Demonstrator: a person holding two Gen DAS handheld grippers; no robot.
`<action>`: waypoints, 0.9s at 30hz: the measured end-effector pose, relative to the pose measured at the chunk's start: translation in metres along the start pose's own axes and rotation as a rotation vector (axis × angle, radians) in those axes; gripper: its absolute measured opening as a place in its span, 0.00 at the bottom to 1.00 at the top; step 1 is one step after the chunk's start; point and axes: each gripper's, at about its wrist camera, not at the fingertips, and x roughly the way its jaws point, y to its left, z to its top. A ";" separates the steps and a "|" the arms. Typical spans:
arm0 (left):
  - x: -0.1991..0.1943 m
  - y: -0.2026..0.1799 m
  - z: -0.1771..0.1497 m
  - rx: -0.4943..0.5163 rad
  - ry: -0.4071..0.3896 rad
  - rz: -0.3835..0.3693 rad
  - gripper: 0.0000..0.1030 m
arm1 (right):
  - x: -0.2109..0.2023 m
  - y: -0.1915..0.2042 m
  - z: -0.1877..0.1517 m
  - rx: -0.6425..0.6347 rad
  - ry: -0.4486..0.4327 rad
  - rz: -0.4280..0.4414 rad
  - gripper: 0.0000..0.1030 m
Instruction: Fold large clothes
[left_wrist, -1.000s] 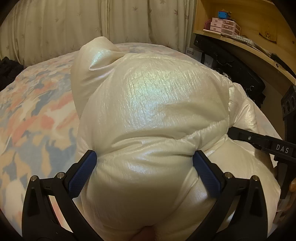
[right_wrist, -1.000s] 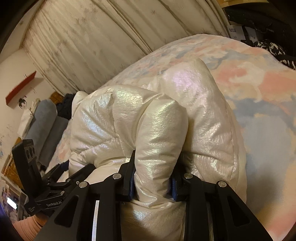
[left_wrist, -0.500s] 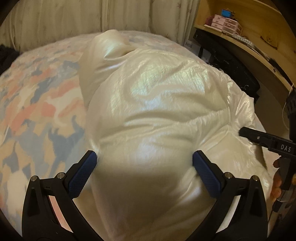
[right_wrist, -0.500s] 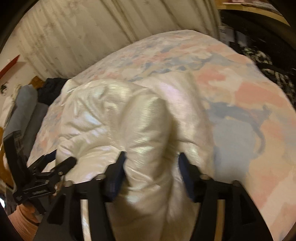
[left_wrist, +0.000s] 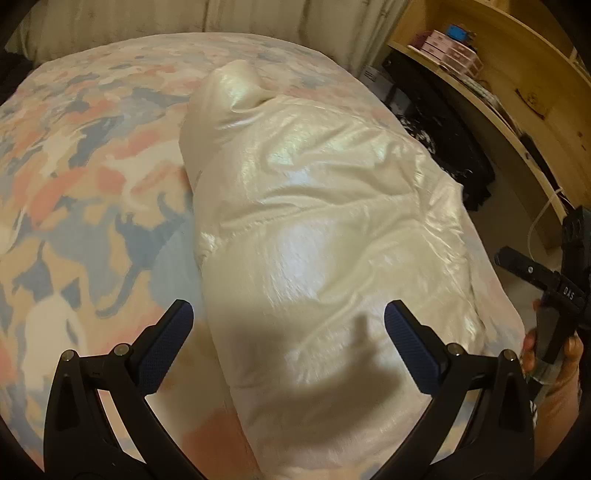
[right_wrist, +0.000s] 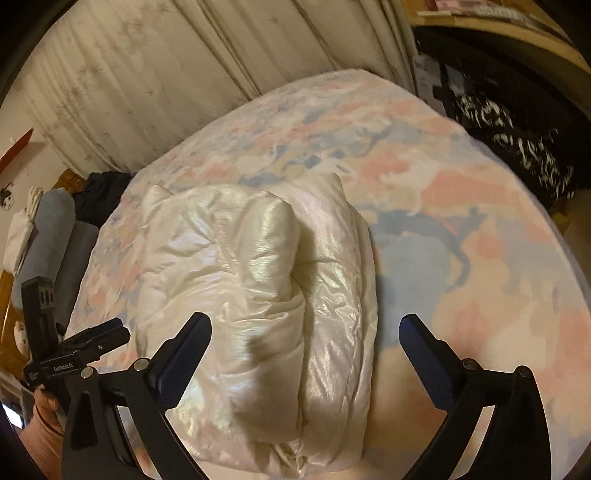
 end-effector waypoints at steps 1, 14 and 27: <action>-0.001 0.000 -0.001 0.000 0.008 -0.010 1.00 | -0.003 0.003 -0.001 -0.011 -0.001 0.003 0.99; 0.043 0.026 -0.018 -0.121 0.075 -0.082 1.00 | 0.052 0.027 -0.008 -0.058 0.125 -0.042 1.00; 0.069 0.054 -0.027 -0.222 0.084 -0.212 1.00 | 0.084 -0.021 -0.024 0.163 0.260 0.183 1.00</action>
